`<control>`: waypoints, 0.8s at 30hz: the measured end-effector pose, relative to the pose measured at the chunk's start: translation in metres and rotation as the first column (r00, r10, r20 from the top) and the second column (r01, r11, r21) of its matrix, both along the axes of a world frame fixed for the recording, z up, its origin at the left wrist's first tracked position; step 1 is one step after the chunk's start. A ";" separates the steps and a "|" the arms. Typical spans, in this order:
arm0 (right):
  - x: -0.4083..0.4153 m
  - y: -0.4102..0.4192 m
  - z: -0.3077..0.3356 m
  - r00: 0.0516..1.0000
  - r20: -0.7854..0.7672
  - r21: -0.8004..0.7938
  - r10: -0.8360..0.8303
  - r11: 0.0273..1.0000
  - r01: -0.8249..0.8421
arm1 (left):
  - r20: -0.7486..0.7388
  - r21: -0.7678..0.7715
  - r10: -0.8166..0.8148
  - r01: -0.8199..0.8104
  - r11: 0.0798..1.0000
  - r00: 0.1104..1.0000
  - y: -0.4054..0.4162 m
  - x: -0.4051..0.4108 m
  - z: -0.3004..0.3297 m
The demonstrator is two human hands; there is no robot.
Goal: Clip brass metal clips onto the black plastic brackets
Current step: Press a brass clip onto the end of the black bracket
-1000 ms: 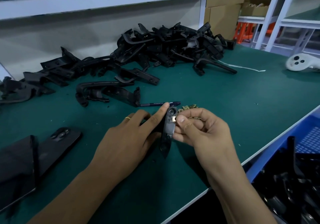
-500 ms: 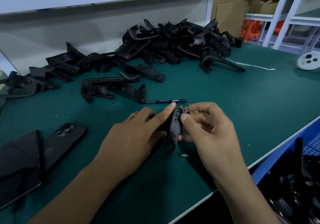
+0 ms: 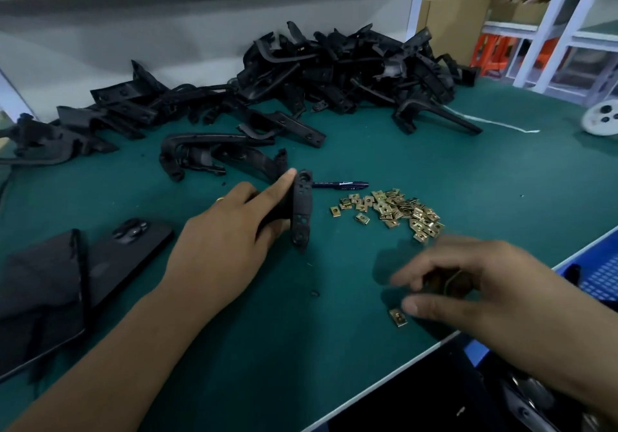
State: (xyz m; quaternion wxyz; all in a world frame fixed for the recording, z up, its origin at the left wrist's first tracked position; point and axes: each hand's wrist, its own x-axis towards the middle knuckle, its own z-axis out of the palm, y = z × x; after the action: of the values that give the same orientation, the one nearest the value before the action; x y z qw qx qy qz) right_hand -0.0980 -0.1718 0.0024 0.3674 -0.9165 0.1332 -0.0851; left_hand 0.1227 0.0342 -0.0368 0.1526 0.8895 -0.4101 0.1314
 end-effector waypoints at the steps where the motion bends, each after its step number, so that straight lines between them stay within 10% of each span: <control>1: -0.001 0.001 0.000 0.999 -0.036 0.020 0.016 1.000 -0.015 | -0.002 0.002 0.000 0.000 1.000 1.000 -0.001 0.000 0.000; 9: 0.003 0.003 -0.011 0.989 -0.106 -0.012 0.106 0.994 -0.108 | -0.062 -0.029 -0.056 0.054 0.998 0.997 0.001 -0.005 0.005; 17: 0.040 0.019 -0.031 0.935 0.355 0.536 0.007 0.818 -0.210 | -0.110 -0.048 -0.333 0.329 0.943 0.937 -0.004 -0.024 0.013; 24: 0.052 0.025 -0.033 0.886 0.353 0.800 -0.301 0.588 -0.119 | -0.068 -0.051 -0.349 0.346 0.937 0.935 -0.005 -0.023 0.012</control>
State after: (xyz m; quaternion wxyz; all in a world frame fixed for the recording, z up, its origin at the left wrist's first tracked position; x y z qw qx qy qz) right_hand -0.0462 -0.1467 -0.0301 0.7557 -0.5959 0.1159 -0.2457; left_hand 0.1001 0.0295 -0.0249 0.2059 0.8044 -0.5520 0.0761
